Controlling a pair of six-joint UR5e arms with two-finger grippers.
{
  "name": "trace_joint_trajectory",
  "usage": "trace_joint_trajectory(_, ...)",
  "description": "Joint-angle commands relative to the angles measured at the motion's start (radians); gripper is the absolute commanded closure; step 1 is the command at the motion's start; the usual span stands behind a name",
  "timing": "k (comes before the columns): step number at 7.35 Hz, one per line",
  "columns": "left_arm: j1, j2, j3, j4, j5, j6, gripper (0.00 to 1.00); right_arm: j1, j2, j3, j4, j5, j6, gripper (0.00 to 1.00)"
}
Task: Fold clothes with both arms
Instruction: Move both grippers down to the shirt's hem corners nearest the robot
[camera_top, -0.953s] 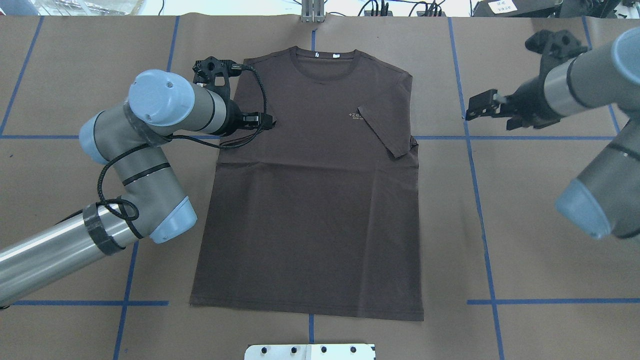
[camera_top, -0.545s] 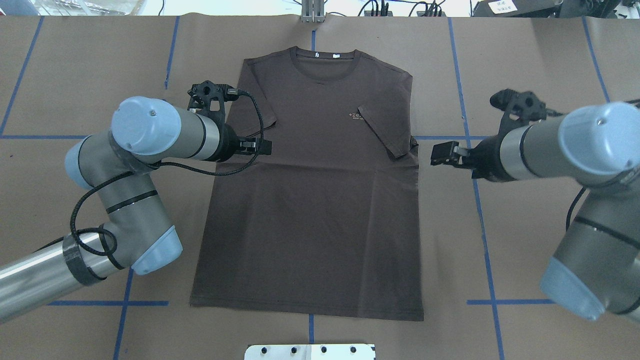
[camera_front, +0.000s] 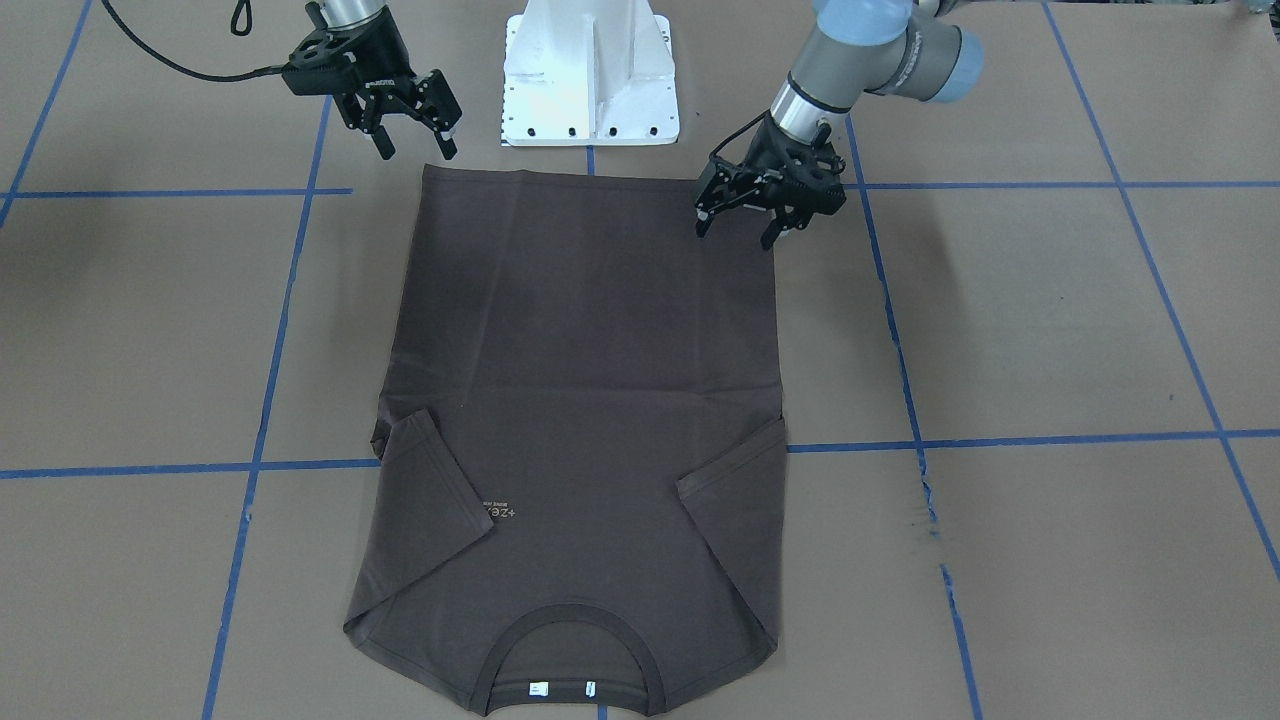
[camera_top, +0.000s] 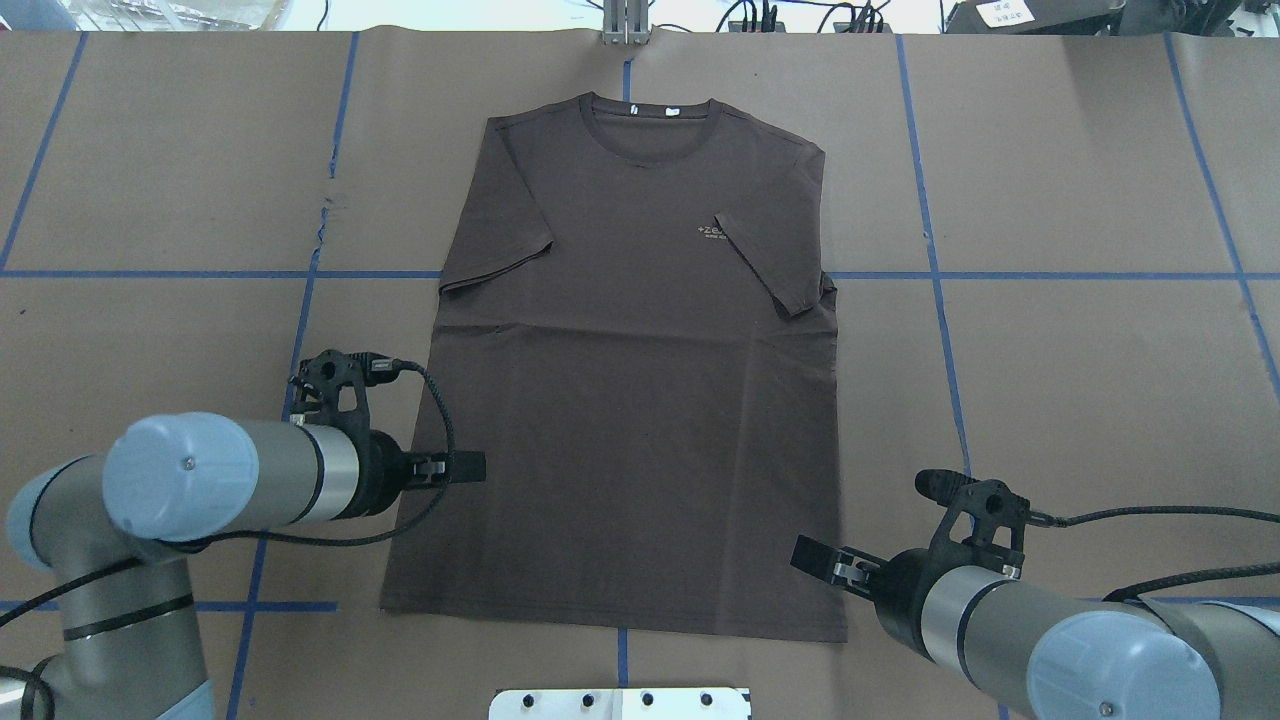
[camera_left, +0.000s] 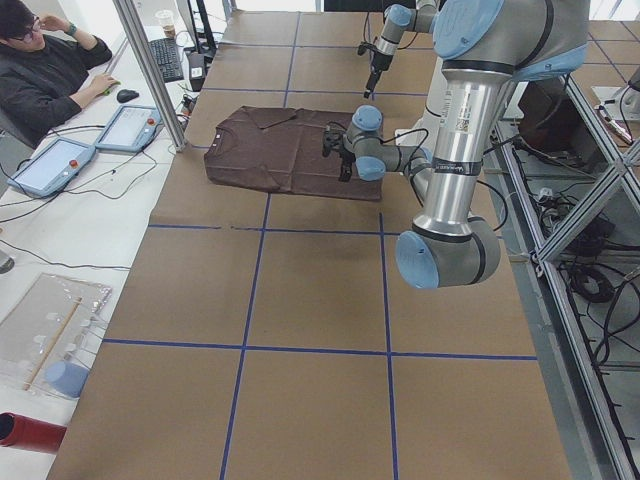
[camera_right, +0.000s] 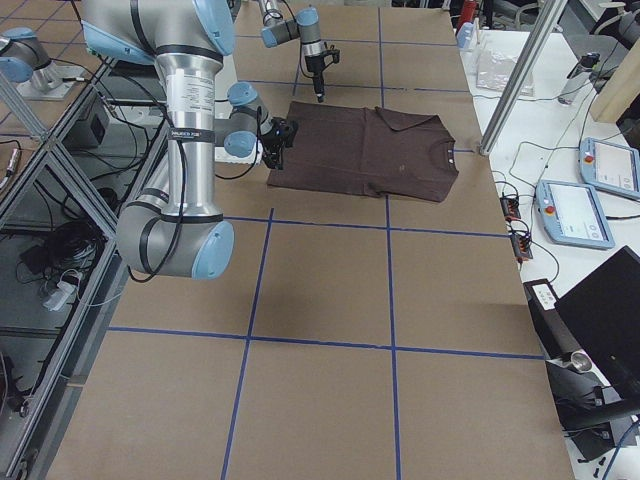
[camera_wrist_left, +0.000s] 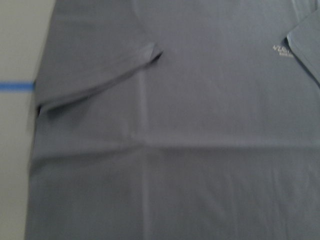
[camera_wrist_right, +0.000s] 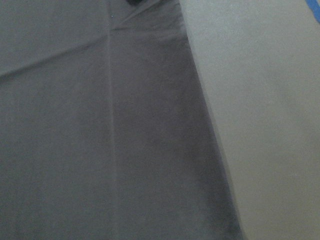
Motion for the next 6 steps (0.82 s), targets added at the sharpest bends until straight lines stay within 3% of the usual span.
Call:
trace_joint_trajectory(1,0.136,0.088,-0.045,0.003,0.076,-0.146,0.31,-0.017,-0.006,0.001,-0.001,-0.015,0.008,0.0)
trace_joint_trajectory(3,0.198,0.114,-0.045,0.009,0.114,-0.178,0.38,-0.02,-0.006,0.001,-0.001,-0.027,0.006,0.0)
trace_joint_trajectory(6,0.198,0.114,-0.046,0.048,0.116,-0.179,0.39,-0.026,-0.006,0.001,-0.001,-0.033,0.006,0.0)
